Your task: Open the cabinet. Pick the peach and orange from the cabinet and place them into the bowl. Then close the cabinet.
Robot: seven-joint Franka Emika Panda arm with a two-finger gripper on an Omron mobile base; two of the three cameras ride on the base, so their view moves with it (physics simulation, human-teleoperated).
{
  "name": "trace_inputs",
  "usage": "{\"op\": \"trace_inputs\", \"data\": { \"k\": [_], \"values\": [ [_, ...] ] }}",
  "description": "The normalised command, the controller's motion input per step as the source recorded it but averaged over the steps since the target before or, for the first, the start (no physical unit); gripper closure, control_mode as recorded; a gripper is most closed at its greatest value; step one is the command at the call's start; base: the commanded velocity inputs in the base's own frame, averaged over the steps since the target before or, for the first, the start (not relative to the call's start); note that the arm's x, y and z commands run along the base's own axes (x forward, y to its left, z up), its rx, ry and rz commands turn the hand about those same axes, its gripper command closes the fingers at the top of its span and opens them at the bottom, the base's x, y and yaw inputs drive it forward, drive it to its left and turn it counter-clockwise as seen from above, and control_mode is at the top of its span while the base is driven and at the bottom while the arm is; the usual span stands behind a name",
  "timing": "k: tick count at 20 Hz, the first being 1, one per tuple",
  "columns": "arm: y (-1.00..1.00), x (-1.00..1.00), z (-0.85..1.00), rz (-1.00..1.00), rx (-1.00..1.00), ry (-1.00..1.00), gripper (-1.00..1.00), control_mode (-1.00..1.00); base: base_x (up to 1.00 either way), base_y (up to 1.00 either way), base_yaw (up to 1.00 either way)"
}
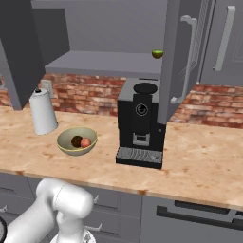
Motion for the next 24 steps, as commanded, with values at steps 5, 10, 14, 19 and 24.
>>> {"op": "trace_inputs", "data": {
  "k": [5, 10, 14, 19, 24],
  "values": [
    [-1.0, 0.51, -0.23, 0.0, 0.21, -0.03, -1.0, -1.0, 0.0, 0.0, 0.0],
    [-0.97, 0.85, -0.23, 0.02, 0.18, -0.07, -1.0, -1.0, 0.0, 0.0, 0.0],
    [-0.7, 1.0, -0.27, 0.04, 0.12, -0.03, -1.0, -1.0, 0.0, 0.0, 0.0],
    [-0.17, 1.0, -0.44, 0.07, 0.01, -0.02, -1.0, -1.0, 0.0, 0.0, 0.0],
    [0.0, 1.0, -0.61, 0.05, 0.0, -0.1, -1.0, -1.0, 0.0, 0.0, 0.0]
  ]
}}
